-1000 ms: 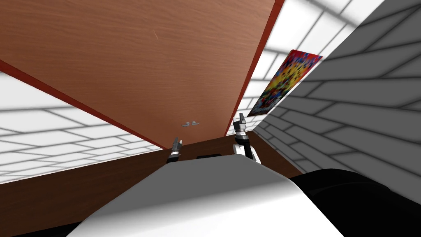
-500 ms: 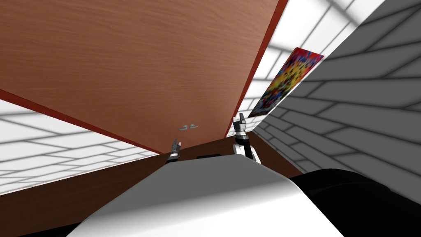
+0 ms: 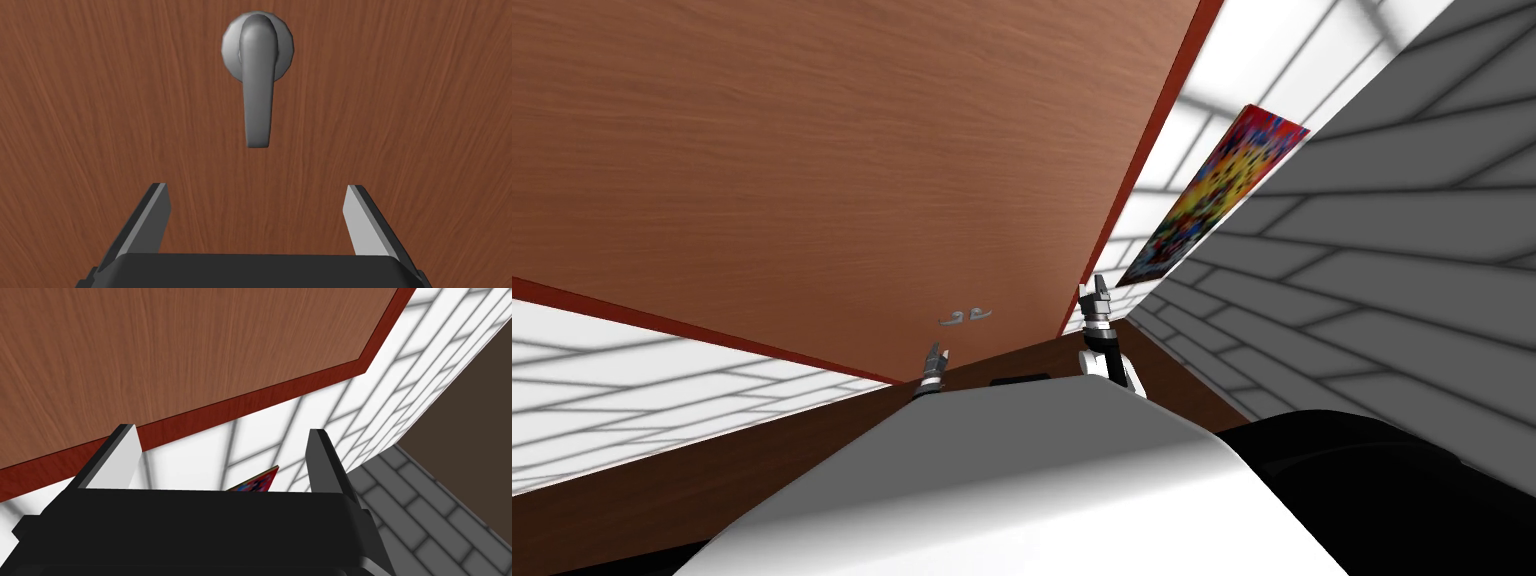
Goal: Pull the door open
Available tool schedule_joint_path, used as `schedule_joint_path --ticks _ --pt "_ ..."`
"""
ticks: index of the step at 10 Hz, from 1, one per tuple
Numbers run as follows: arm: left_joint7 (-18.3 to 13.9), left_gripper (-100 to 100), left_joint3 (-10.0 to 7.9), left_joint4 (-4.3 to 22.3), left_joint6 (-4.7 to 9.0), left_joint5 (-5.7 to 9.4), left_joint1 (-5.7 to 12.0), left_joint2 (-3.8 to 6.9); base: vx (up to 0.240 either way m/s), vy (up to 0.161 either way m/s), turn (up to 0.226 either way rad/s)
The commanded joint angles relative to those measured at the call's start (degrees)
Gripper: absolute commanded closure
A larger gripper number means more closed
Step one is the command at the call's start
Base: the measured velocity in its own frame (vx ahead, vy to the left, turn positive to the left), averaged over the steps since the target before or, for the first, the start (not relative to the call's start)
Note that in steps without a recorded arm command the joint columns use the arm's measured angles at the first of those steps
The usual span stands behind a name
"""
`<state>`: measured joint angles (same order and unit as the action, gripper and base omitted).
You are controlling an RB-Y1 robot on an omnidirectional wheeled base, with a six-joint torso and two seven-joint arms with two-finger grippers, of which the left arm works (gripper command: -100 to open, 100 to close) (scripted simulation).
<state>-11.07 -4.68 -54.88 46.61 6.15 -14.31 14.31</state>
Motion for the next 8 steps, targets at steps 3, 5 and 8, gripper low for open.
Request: schedule_joint_path --ticks 3,5,8 --pt "-0.22 -100 -1.98 3.23 0.71 1.03 0.24 1.32 -0.003 0.01 -0.018" --pt "-0.13 -100 -4.42 5.38 0.74 2.27 -0.06 2.41 0.013 0.031 -0.092" --pt "-0.06 -100 -5.96 6.82 0.79 3.08 -0.03 3.03 0.024 0.036 -0.053"
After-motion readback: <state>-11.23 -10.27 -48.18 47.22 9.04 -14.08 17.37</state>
